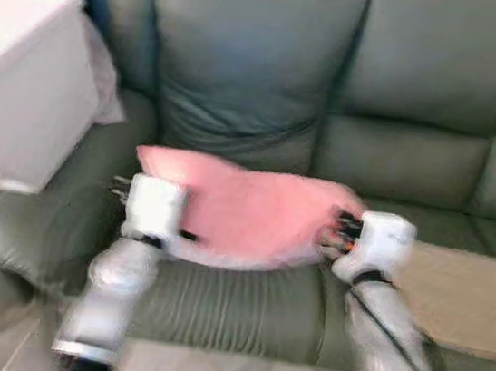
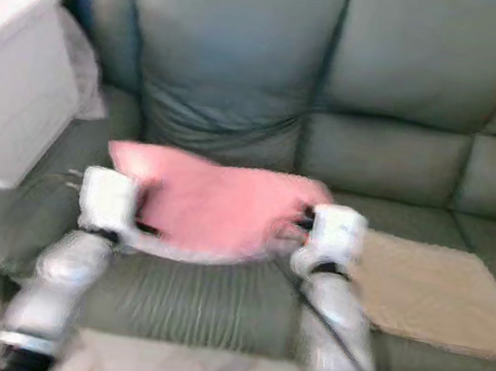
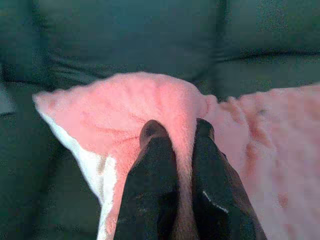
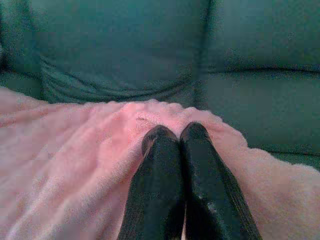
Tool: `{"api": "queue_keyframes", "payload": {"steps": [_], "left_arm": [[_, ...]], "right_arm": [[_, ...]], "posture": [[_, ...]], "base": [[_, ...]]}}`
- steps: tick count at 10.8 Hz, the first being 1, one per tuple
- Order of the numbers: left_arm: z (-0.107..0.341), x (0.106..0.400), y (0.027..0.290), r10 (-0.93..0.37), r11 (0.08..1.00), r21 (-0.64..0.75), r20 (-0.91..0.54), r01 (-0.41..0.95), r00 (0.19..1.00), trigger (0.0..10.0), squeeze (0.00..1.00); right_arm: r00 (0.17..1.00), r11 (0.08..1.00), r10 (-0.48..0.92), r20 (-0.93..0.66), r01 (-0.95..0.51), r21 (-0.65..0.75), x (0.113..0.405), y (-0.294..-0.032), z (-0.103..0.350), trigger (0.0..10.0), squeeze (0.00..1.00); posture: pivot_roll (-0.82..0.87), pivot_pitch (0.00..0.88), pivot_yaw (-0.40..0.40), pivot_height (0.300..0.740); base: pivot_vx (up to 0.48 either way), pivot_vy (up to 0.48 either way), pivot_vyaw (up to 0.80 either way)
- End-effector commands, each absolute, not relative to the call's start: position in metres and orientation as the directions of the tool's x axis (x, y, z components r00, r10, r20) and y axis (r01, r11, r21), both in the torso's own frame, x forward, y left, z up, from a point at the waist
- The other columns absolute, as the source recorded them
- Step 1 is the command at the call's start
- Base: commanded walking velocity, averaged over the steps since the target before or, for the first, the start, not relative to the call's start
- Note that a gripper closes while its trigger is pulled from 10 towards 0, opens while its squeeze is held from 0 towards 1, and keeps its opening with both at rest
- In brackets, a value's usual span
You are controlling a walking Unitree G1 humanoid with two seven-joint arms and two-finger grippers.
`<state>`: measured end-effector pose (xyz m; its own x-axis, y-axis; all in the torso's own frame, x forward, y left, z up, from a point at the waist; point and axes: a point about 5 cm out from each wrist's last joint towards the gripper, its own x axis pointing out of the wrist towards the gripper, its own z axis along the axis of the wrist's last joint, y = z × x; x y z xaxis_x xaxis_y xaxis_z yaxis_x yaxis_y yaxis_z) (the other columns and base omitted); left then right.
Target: Move the pillow to the sofa
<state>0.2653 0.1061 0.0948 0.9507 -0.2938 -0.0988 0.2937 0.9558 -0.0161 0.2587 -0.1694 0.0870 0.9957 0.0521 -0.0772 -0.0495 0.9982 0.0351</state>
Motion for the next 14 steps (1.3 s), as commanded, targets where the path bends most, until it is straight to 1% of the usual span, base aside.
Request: {"api": "queue_keyframes", "payload": {"steps": [1, 4, 6, 7, 10, 11, 14], "left_arm": [[0.097, 0.265, 0.114, -0.273, 0.961, 0.011, -0.092, 0.275, 0.958, 10.0, 0.0], [0.097, 0.263, 0.112, -0.293, 0.955, 0.028, -0.098, 0.297, 0.951, 10.0, 0.0], [0.094, 0.26, 0.115, -0.29, 0.955, 0.039, -0.108, 0.296, 0.951, 10.0, 0.0], [0.093, 0.259, 0.118, -0.283, 0.957, 0.037, -0.111, 0.288, 0.953, 10.0, 0.0], [0.095, 0.26, 0.116, -0.284, 0.957, 0.038, -0.102, 0.289, 0.954, 10.0, 0.0], [0.098, 0.261, 0.116, -0.289, 0.956, 0.034, -0.092, 0.293, 0.953, 10.0, 0.0], [0.103, 0.263, 0.116, -0.299, 0.953, 0.024, -0.075, 0.301, 0.951, 10.0, 0.0]], "right_arm": [[0.996, 0.995, 0.087, -0.036, -0.085, 0.053, 0.261, -0.158, 0.095, 10.0, 0.0], [0.995, 0.994, 0.087, -0.039, -0.085, 0.062, 0.26, -0.157, 0.095, 10.0, 0.0], [0.995, 0.993, 0.092, -0.048, -0.089, 0.073, 0.254, -0.153, 0.092, 10.0, 0.0], [0.994, 0.993, 0.093, -0.052, -0.089, 0.074, 0.253, -0.152, 0.091, 10.0, 0.0], [0.995, 0.993, 0.09, -0.046, -0.086, 0.075, 0.257, -0.154, 0.093, 10.0, 0.0], [0.995, 0.994, 0.085, -0.046, -0.081, 0.073, 0.257, -0.155, 0.092, 10.0, 0.0], [0.996, 0.994, 0.081, -0.048, -0.078, 0.073, 0.257, -0.155, 0.091, 10.0, 0.0]], "posture": [[-0.02, 0.0, -0.011, 0.74], [-0.02, 0.0, -0.011, 0.74], [-0.02, 0.0, -0.008, 0.715], [-0.02, 0.0, -0.007, 0.695], [-0.02, 0.0, -0.005, 0.641], [-0.01, 0.0, -0.003, 0.631], [-0.01, 0.0, -0.001, 0.631]], "base": [[0.0, 0.0, 0.0], [0.0, 0.0, 0.0], [0.0, 0.0, 0.0], [0.0, 0.0, 0.0], [0.0, 0.0, 0.0], [0.0, 0.0, 0.0], [0.0, 0.0, 0.0]]}}
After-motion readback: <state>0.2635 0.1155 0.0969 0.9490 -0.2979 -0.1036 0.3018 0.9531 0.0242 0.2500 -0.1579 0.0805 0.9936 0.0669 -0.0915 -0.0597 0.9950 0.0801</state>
